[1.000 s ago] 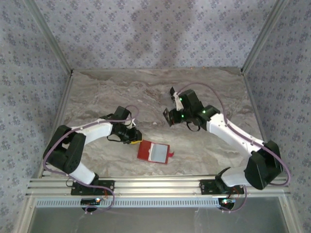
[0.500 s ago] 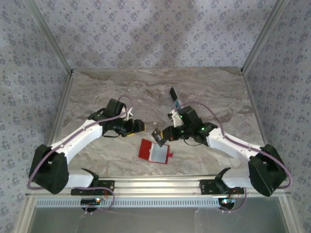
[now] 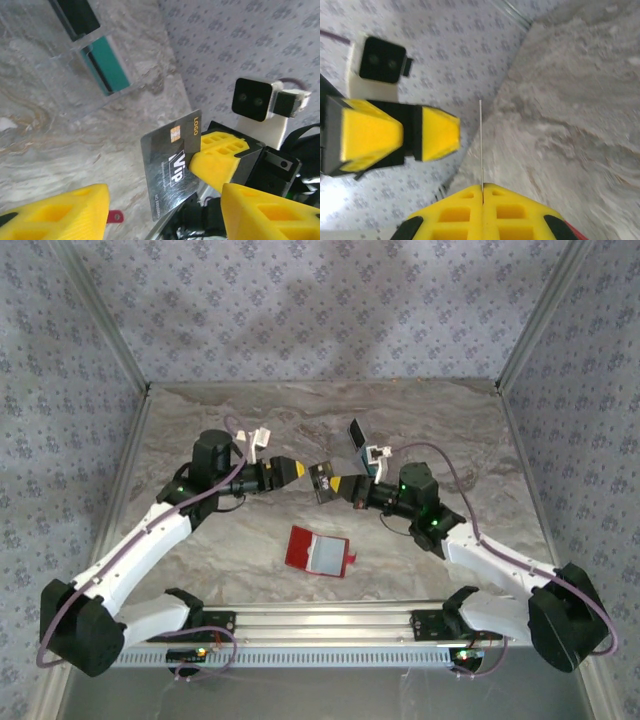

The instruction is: Put the credit cards into the card holder

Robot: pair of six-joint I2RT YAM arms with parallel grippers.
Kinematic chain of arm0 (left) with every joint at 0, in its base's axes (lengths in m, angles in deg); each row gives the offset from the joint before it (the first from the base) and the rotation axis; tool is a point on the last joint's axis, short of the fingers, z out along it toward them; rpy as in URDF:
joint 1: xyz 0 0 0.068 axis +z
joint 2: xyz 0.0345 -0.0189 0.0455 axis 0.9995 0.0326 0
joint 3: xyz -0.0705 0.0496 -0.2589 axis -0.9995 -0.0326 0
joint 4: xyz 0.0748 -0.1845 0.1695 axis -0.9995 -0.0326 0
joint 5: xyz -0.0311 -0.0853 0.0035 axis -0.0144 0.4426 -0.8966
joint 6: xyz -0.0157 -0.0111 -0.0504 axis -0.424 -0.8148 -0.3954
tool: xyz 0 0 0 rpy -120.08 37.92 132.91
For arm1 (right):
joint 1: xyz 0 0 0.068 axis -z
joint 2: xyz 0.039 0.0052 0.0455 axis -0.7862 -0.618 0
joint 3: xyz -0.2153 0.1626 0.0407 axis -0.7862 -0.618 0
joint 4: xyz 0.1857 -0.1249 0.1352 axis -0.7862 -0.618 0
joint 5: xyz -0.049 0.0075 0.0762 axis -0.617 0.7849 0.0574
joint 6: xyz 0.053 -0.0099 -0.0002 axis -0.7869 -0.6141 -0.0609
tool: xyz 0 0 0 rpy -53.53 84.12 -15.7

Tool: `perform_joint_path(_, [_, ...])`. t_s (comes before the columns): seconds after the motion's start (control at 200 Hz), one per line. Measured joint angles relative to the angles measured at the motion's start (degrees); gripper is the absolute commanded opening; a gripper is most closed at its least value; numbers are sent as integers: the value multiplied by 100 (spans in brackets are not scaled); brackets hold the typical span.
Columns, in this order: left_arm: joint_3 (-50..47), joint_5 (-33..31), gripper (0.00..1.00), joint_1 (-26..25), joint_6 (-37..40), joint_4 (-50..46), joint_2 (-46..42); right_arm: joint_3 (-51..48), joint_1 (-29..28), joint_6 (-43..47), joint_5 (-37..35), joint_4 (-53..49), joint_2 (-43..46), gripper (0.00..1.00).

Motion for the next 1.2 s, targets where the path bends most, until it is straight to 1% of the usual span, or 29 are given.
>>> perform_joint_path(0.115, [-92, 4, 56, 0, -256, 463, -50, -70, -22, -424, -103, 741, -87, 0])
perform_joint_path(0.23, [-92, 103, 50, 0, -393, 752, -61, -70, -85, -748, -168, 1322, -282, 0])
perform_joint_path(0.31, [-105, 166, 43, -2, -527, 938, -61, -68, -133, -953, -164, 1650, -444, 0])
perform_joint_path(0.42, [-142, 321, 30, -39, -669, 1259, -20, -61, -208, -1132, -160, 1945, -629, 0])
perform_joint_path(0.555, [-149, 466, 20, -155, -796, 1556, 85, -31, -256, -1296, -118, 2225, -822, 0])
perform_joint_path(0.62, [-157, 525, 17, -168, -828, 1620, 92, -31, -267, -1377, -98, 2339, -861, 0])
perform_joint_path(0.7, [-157, 562, 19, -166, -833, 1681, 92, -31, -278, -1423, -98, 2479, -866, 0])
perform_joint_path(0.715, [-157, 564, 20, -164, -833, 1681, 92, -31, -278, -1425, -98, 2511, -866, 0])
perform_joint_path(0.755, [-157, 564, 28, -162, -835, 1681, 90, -31, -275, -1449, -98, 2586, -866, 0])
perform_joint_path(0.775, [-157, 564, 30, -160, -780, 1668, 85, -31, -275, -1475, -98, 2605, -863, 0])
perform_joint_path(0.855, [-153, 575, 30, -151, -715, 1506, 33, -33, -260, -1493, -101, 2608, -855, 0])
perform_joint_path(1.065, [-109, 415, 33, -114, -245, 702, -260, -39, -251, -1390, -96, 2396, -599, 0])
perform_joint_path(1.2, [-114, 385, 32, -90, -140, 494, -291, 160, -525, -1115, -92, 2046, -516, 0])
